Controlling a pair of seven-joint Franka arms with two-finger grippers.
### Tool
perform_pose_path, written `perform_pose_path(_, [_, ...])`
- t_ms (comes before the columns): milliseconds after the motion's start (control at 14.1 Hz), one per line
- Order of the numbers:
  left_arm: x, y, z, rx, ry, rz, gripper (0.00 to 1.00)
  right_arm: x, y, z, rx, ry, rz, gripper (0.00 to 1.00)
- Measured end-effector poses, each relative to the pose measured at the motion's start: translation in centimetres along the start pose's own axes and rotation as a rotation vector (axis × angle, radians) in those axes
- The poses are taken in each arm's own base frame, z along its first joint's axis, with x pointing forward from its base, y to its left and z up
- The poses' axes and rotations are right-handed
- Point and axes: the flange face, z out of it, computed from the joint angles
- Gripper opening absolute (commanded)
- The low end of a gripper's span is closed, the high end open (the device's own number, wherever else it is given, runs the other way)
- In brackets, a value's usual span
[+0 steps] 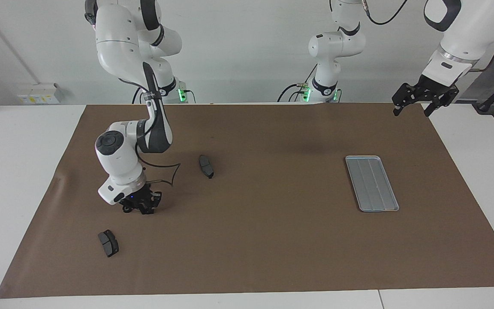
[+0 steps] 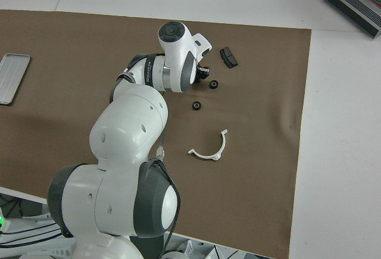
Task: Pick bearing gear from pile to tray
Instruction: 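Lift the gear and carry it toward the table center with the right gripper, then lower the gear onto the table center and open the right gripper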
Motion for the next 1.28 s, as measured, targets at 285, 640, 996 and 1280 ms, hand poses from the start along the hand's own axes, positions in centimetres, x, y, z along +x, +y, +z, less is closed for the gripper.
perform_pose_path(285, [0.0,0.0,0.0,0.0,0.0,0.0,1.0,0.0,0.0,0.0,0.0,0.0,0.0,0.0])
perform_pose_path(640, [0.0,0.0,0.0,0.0,0.0,0.0,1.0,0.9,-1.3,-2.0,0.018,-0.02,0.0,0.0])
perform_pose_path(996, [0.0,0.0,0.0,0.0,0.0,0.0,1.0,1.9,-9.8,-6.2,0.078,-0.019,0.073,0.0])
perform_pose_path(1280, [0.0,0.0,0.0,0.0,0.0,0.0,1.0,0.2,-21.2,-7.3,0.119,0.026,0.159,0.0])
